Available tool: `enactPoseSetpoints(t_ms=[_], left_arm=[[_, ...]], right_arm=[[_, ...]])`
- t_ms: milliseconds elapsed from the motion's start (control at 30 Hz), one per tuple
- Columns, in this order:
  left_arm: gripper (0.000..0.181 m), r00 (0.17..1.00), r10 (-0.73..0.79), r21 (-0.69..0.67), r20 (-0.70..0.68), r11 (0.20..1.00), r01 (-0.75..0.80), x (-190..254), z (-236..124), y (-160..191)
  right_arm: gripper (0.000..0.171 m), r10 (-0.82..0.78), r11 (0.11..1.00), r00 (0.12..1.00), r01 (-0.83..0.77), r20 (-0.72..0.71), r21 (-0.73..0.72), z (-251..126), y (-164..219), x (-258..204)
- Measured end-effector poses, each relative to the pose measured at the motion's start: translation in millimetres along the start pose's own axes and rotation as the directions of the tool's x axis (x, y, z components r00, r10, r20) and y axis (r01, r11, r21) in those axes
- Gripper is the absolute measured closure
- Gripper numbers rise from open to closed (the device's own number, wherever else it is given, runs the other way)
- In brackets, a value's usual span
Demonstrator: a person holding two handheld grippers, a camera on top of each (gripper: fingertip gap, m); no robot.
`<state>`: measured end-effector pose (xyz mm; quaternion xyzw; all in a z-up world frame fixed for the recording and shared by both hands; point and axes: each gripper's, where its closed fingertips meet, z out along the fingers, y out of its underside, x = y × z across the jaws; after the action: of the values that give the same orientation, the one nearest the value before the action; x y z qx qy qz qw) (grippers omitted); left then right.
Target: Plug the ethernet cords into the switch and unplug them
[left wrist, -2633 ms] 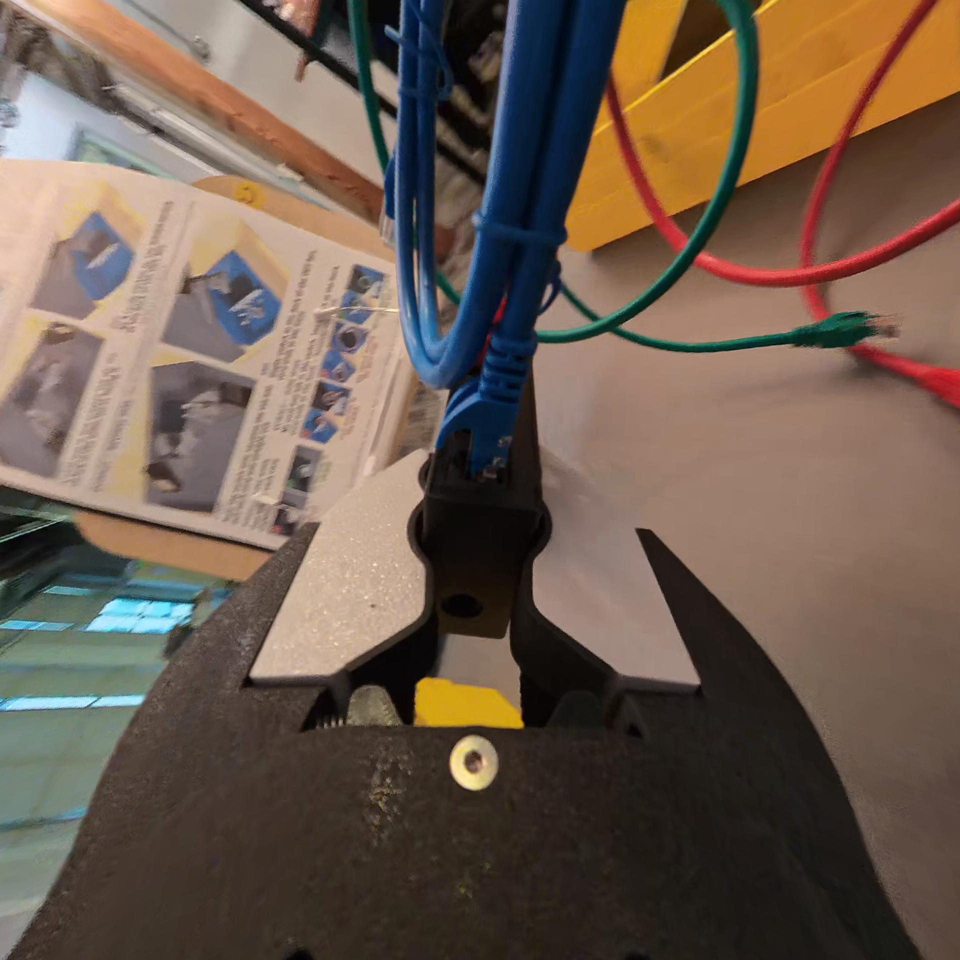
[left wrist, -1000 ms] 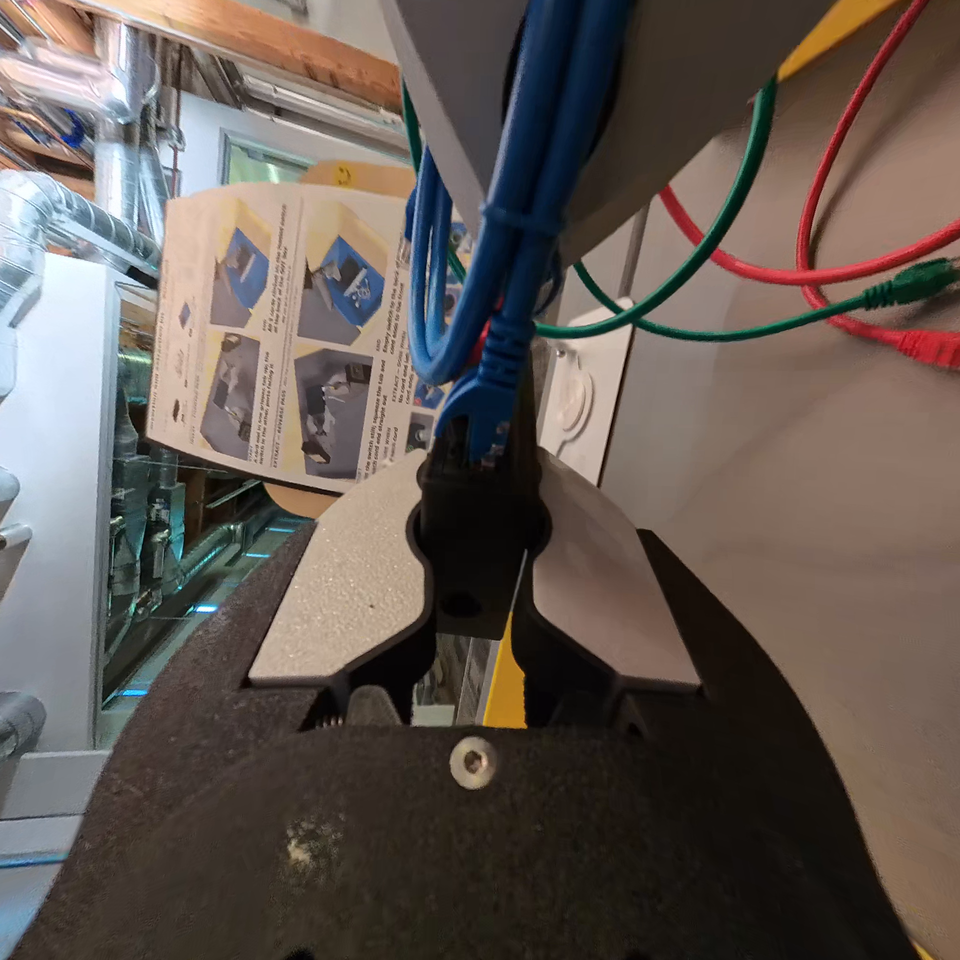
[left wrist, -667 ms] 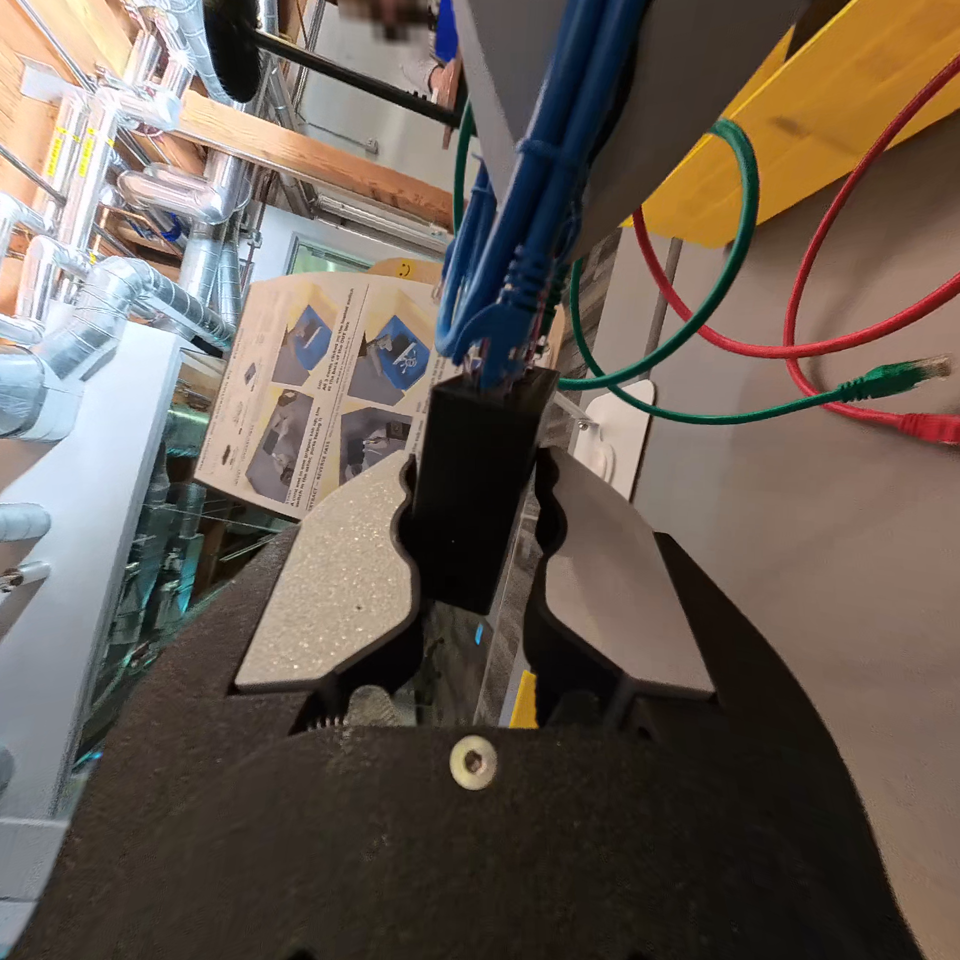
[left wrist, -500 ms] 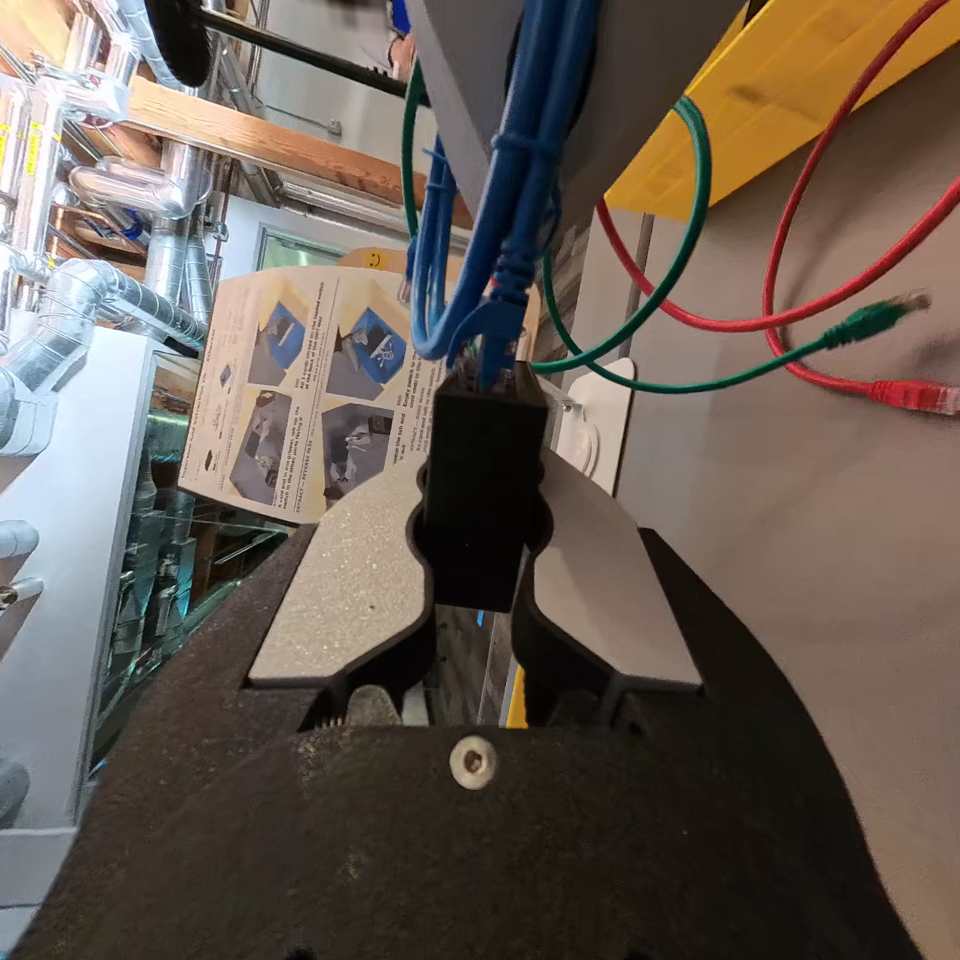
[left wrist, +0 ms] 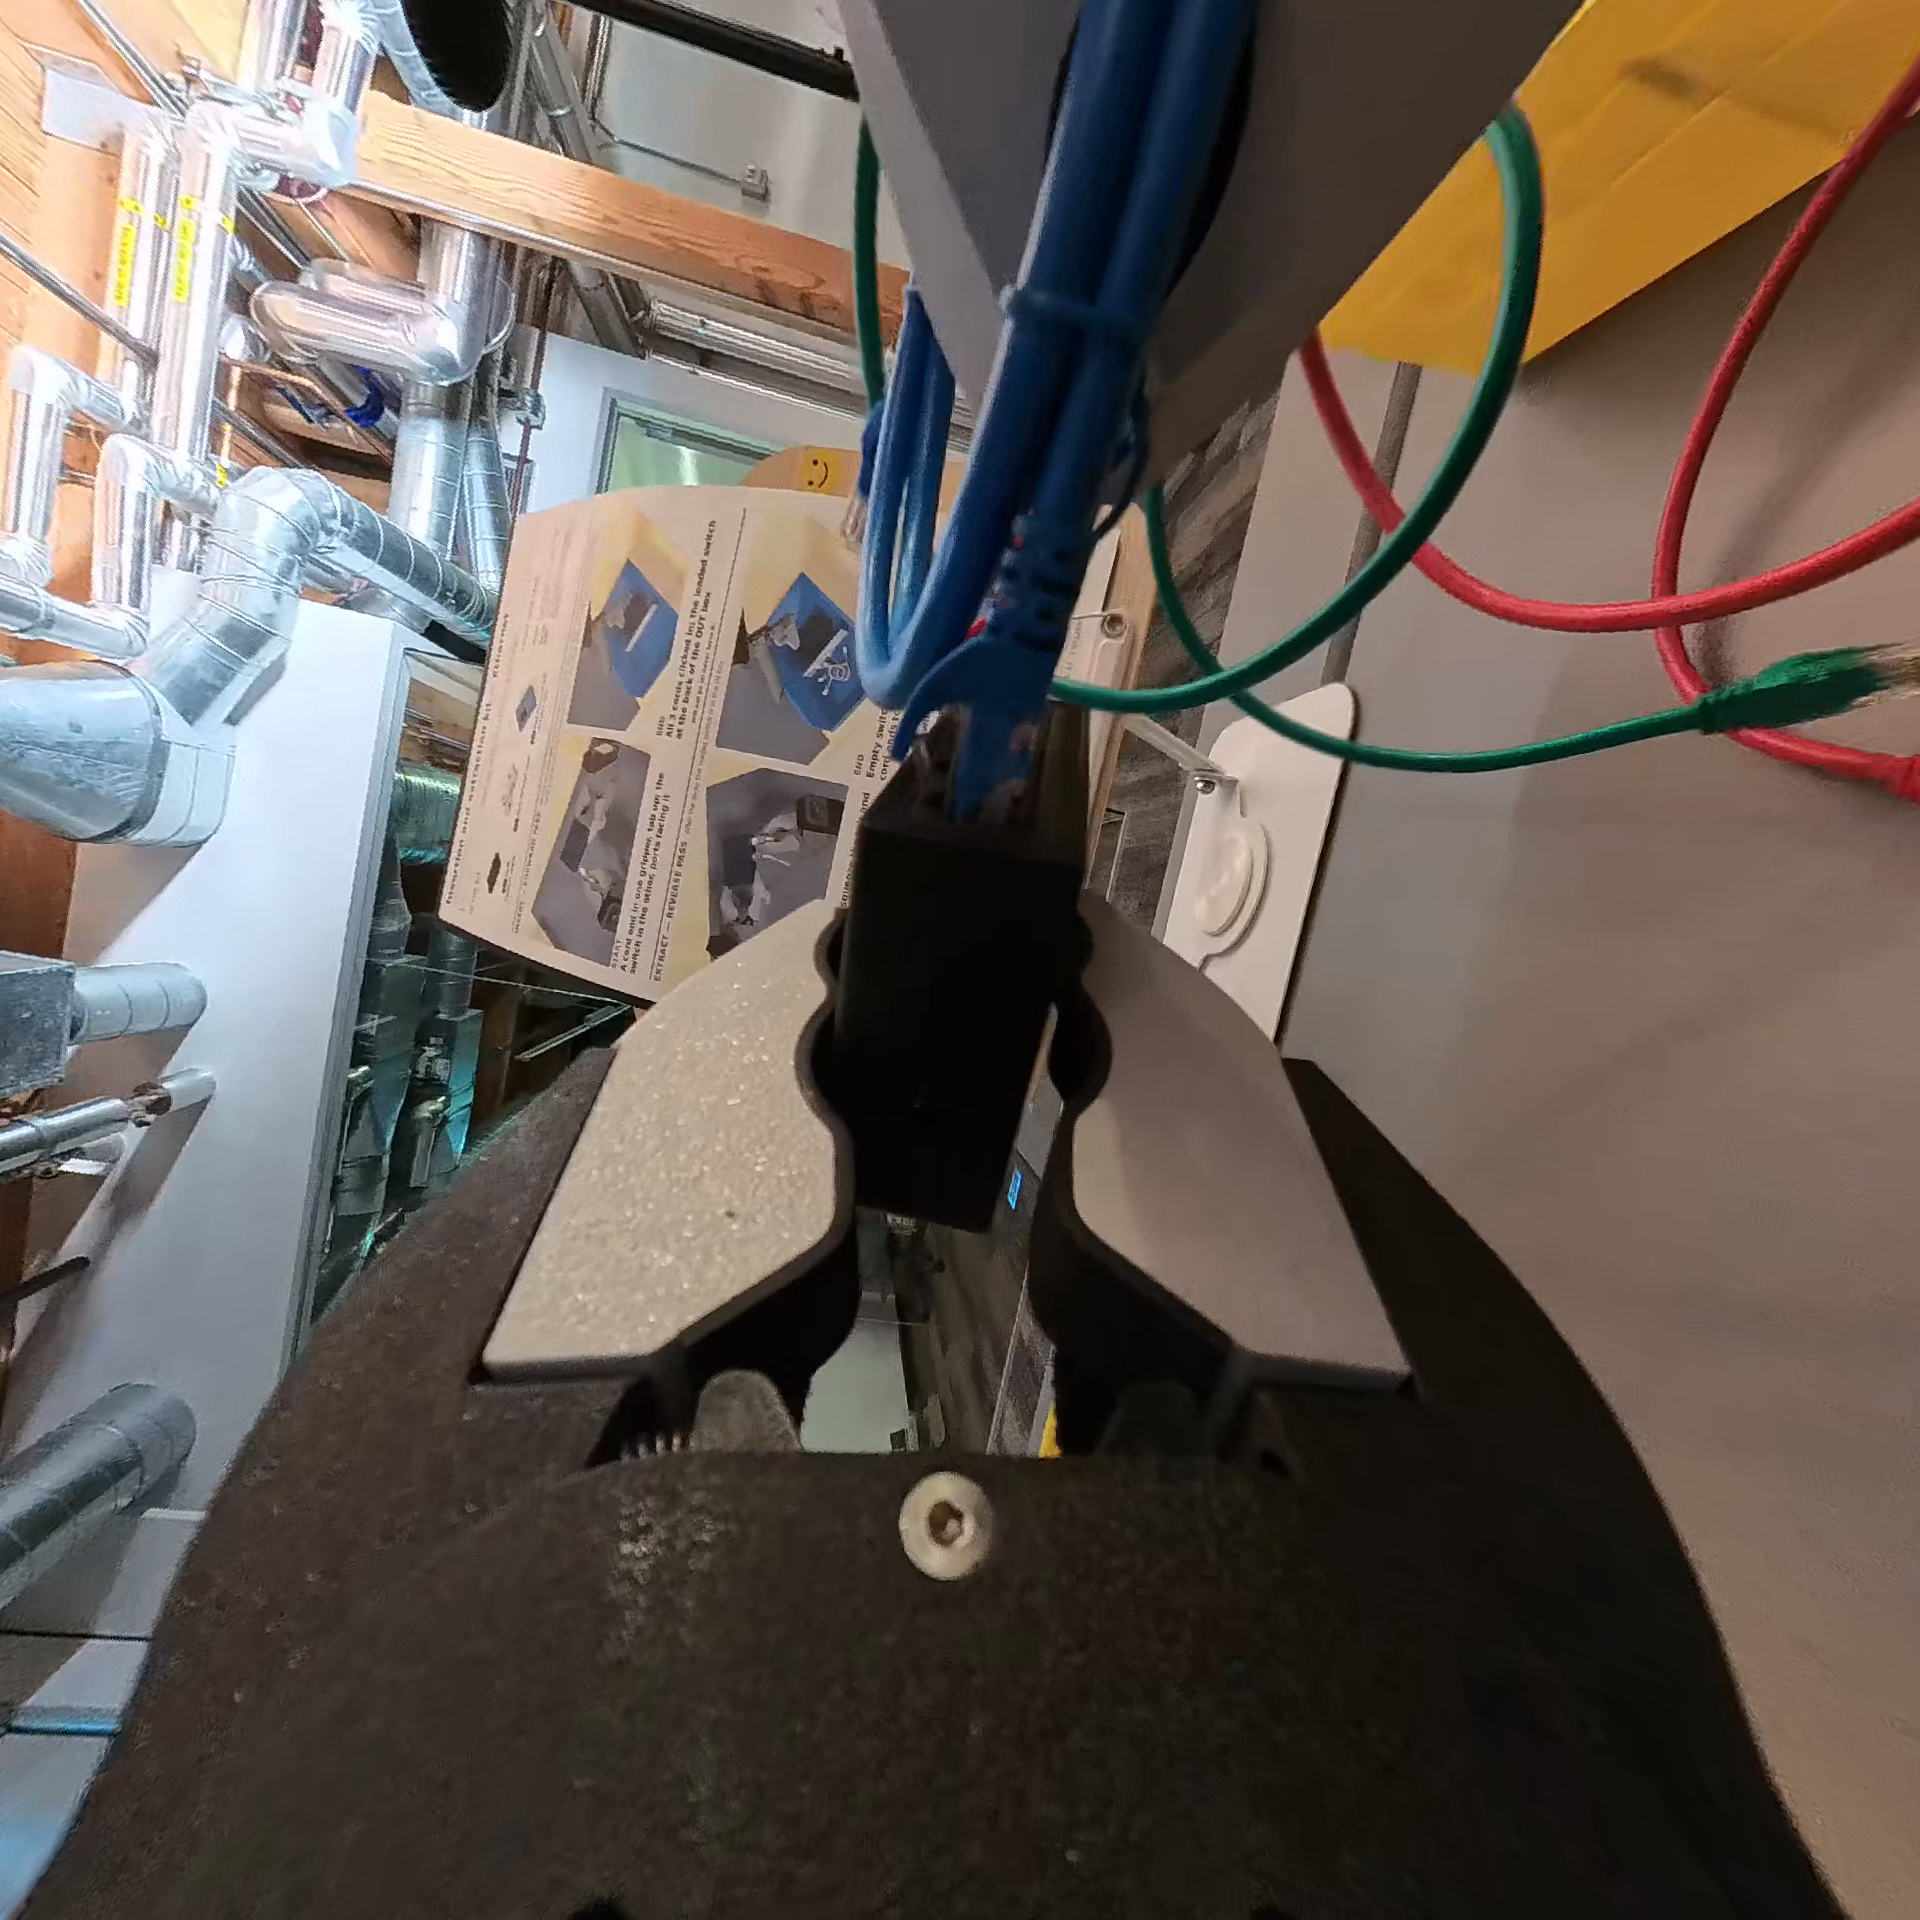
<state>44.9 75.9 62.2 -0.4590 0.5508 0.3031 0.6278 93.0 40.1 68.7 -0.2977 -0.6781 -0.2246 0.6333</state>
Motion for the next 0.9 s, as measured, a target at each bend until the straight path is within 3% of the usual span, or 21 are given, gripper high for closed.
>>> enactPoseSetpoints(t_ms=[233,433,600,733,900], left_arm=[[0.146,1.000,-0.015,-0.001,-0.011,1.000,0.015,3,2,3],[0.151,0.995,0.100,-0.044,0.024,0.994,-0.099,2,2,6],[0.151,0.993,0.108,-0.073,0.039,0.992,-0.105,-1,1,8],[0.151,0.993,0.106,-0.105,0.047,0.989,-0.100,-5,2,17],[0.151,0.999,0.050,-0.112,-0.005,0.992,-0.050,2,4,18]], right_arm=[[0.165,-0.023,0.998,1.000,0.023,0.015,-0.050,2,-1,-2],[0.164,-0.050,0.996,0.998,0.052,0.022,-0.073,3,-2,-5],[0.161,-0.033,0.997,0.999,0.035,0.021,-0.075,5,-2,-5],[0.137,0.060,0.998,0.998,-0.060,0.009,-0.009,0,-5,4],[0.138,0.116,0.968,0.992,-0.122,0.041,0.218,-16,-36,6]])
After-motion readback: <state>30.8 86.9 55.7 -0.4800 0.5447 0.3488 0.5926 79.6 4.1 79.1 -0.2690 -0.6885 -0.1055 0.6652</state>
